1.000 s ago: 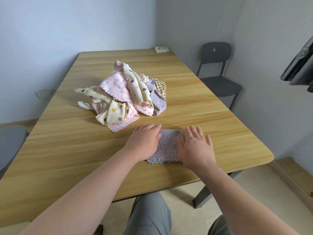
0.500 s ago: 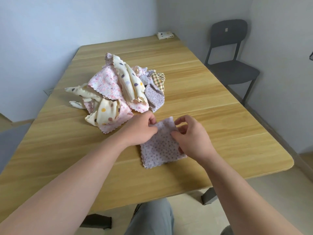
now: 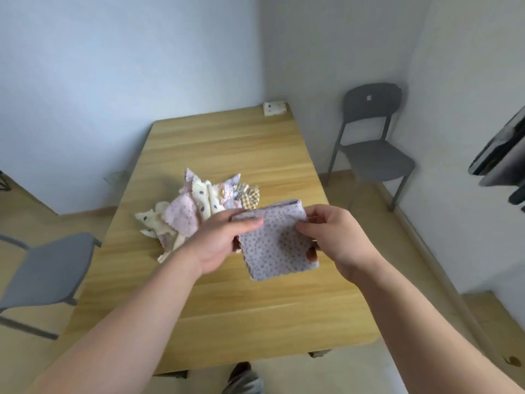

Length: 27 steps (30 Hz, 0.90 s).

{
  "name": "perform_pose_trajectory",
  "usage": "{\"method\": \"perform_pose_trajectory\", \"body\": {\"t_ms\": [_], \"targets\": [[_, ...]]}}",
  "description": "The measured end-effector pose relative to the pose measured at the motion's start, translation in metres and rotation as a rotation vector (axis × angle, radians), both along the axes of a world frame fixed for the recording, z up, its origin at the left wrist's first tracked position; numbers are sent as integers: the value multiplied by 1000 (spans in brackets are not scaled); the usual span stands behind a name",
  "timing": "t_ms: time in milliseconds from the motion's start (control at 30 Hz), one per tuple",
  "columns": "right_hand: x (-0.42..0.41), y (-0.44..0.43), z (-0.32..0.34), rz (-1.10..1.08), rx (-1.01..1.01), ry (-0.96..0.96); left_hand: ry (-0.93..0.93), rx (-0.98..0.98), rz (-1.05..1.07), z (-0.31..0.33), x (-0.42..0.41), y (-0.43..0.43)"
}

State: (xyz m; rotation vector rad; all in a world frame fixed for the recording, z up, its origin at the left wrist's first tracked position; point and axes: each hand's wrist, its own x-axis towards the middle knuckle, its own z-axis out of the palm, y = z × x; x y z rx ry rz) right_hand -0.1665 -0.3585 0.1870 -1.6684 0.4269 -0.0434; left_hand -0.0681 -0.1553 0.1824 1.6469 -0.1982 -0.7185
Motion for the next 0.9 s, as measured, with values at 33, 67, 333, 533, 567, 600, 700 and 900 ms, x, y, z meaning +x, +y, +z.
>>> {"method": "perform_pose_trajectory", "body": {"t_ms": [33,67,333,533,567,600,700,900], "targets": [[-9,-9,19,-11,21,1,34,-37,-10,14,-11,-9],[-19,-19,35,-33,37,3,68,-75,-3,26,-22,-17],[-92,-106,104,-166,-53,3,48,-183,112,78,-95,-110],[-108,-164,97,-200,-70,53,-20,-158,250,73,-113,-176],[-106,-169,95,-208,-66,60,-5,-169,266,72,-112,-181],[-101,-181,92,-213,-62,65,8,-176,277,70,-107,-192],[-81,-217,84,-214,-43,72,21,-190,276,61,-88,-223],[-11,-305,67,-196,-51,96,-57,-153,244,33,-28,-302]]}}
